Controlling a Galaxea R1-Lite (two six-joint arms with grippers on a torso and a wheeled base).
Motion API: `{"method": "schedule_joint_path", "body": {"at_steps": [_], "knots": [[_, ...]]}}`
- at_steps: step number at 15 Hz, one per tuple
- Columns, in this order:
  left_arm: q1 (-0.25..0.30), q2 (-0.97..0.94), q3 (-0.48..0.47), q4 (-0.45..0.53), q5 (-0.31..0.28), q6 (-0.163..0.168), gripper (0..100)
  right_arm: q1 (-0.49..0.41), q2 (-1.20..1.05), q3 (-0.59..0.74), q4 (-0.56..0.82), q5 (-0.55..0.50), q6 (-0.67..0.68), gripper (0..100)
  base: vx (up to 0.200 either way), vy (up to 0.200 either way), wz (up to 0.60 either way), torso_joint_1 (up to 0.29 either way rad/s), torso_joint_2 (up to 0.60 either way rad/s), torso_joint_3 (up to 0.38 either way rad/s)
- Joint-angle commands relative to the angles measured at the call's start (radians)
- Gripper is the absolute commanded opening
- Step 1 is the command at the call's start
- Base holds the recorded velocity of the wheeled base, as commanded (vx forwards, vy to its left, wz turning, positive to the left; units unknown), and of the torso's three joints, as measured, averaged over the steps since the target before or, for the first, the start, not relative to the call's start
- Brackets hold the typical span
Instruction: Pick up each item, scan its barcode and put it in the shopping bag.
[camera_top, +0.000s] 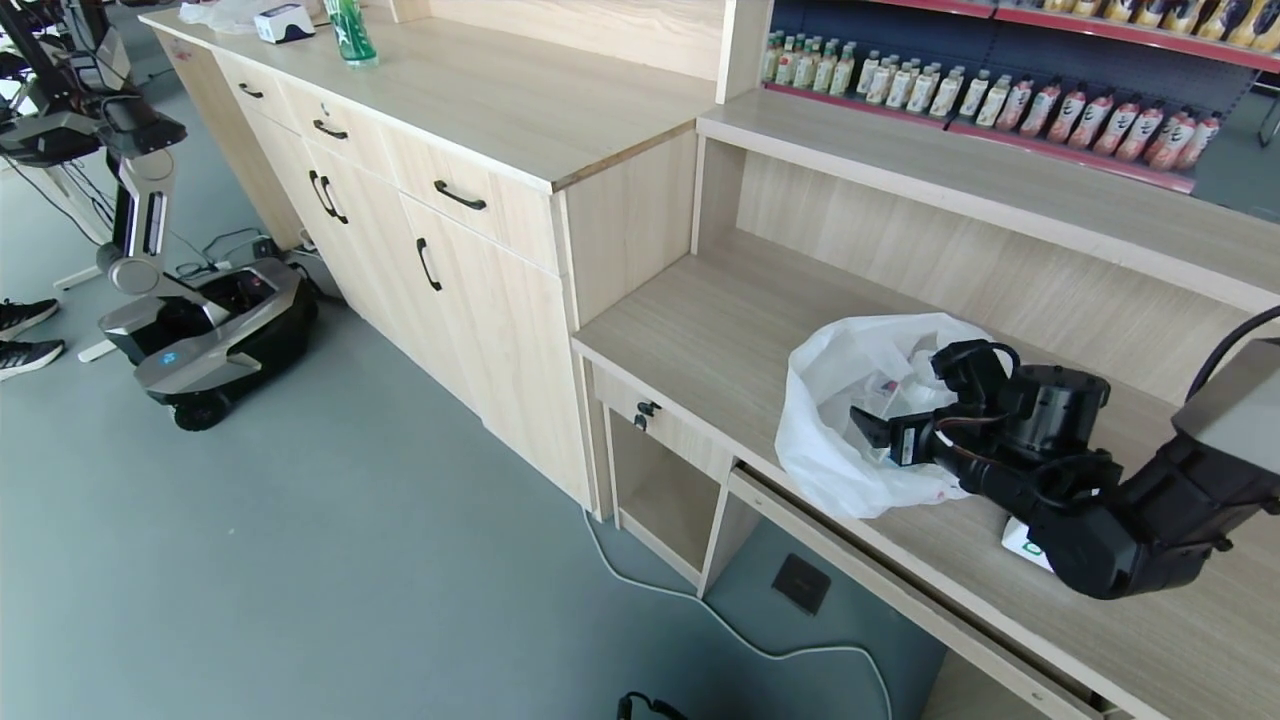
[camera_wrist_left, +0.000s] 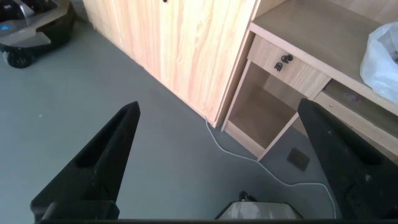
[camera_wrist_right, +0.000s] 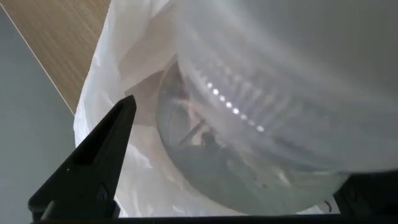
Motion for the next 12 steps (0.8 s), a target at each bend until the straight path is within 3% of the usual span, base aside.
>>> {"method": "schedule_joint_path", "body": {"at_steps": [1,4,6,8,12], "knots": [[0.000,0.000,0.000,0.000,0.000,0.000,100,0.019,-0.294,0.075,0.127,-0.001,-0.003,100,0.000,0.000,0.00,0.000,0.00,0.000],[0.000,0.000,0.000,0.000,0.000,0.000,100,-0.013,-0.605,0.187,0.335,-0.029,-0.062,100,0.000,0.000,0.00,0.000,0.00,0.000],[0.000,0.000,0.000,0.000,0.000,0.000,100,-0.105,-0.737,0.251,0.437,-0.035,-0.197,100,0.000,0.000,-0.30,0.001,0.00,-0.001],[0.000,0.000,0.000,0.000,0.000,0.000,100,-0.209,-0.830,0.328,0.451,-0.033,-0.298,100,0.000,0.000,-0.60,0.005,0.00,0.002],[0.000,0.000,0.000,0.000,0.000,0.000,100,-0.269,-0.870,0.271,0.448,-0.112,-0.246,100,0.000,0.000,-0.60,0.002,0.00,0.005]]}}
